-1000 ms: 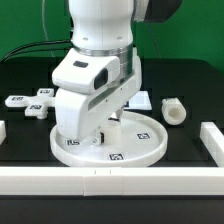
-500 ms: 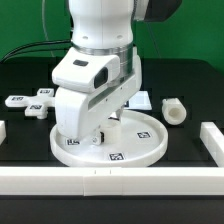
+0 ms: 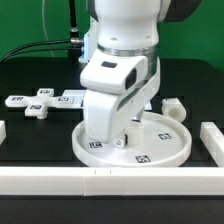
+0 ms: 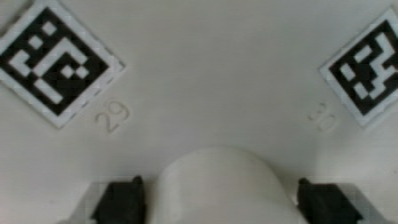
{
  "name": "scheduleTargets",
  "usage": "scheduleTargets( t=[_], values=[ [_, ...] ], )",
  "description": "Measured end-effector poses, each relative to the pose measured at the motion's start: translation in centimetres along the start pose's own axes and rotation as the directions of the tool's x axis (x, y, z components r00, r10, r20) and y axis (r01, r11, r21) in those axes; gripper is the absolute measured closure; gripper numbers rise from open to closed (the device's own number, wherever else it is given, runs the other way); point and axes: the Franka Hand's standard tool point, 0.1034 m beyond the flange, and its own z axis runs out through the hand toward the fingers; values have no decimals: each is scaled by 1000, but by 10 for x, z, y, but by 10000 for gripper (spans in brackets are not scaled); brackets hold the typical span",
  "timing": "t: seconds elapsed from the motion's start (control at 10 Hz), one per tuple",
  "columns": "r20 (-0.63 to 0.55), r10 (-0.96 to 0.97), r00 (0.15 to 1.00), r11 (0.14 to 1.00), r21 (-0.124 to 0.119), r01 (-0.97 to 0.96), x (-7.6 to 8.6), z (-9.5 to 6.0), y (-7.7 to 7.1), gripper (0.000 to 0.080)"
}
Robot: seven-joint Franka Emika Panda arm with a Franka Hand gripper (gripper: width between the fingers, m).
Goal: Assemble round table
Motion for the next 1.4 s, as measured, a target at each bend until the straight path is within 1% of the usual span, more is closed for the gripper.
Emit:
scheduleTargets(
  t=[0.3,0.9,1.0,1.1,1.2,1.4],
  values=[
    [-2,-34,999,999,-3,34,19,1,-9,384],
    [0,-33,999,999,-6,33,19,1,-8,384],
    [0,-31,1000,999,-7,31,18,0,-7,225],
    [0,-24,1000,1000,-15,24,13,-8,-8,173],
    [-1,-2,1000,1000,-26,2,8,-22,-14,157],
    [-9,93,996,995,-46,-93,5,-43,-22,151]
  ],
)
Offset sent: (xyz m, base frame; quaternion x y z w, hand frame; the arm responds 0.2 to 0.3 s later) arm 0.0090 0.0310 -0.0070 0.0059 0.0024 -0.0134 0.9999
